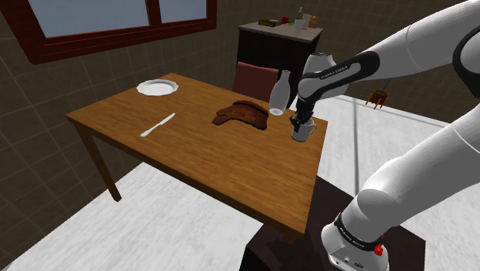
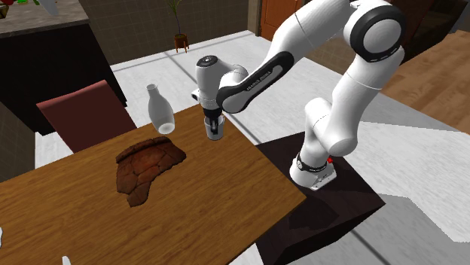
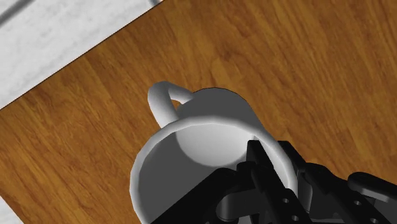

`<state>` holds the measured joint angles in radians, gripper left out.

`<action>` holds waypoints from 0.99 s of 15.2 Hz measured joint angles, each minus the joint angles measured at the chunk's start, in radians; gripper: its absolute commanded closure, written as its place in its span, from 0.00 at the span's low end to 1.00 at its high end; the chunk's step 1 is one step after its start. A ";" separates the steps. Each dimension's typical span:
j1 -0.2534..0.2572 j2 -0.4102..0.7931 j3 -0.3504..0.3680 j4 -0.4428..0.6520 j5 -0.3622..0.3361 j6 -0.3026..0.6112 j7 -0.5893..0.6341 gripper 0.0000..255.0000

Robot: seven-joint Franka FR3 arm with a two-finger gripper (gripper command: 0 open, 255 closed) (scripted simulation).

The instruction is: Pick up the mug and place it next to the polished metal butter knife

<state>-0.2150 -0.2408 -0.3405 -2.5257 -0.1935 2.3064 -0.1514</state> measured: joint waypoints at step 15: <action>0.000 -0.106 0.025 0.117 -0.002 -0.221 -0.001 1.00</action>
<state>-0.2154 -0.3469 -0.3155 -2.4090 -0.1951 2.0854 -0.1521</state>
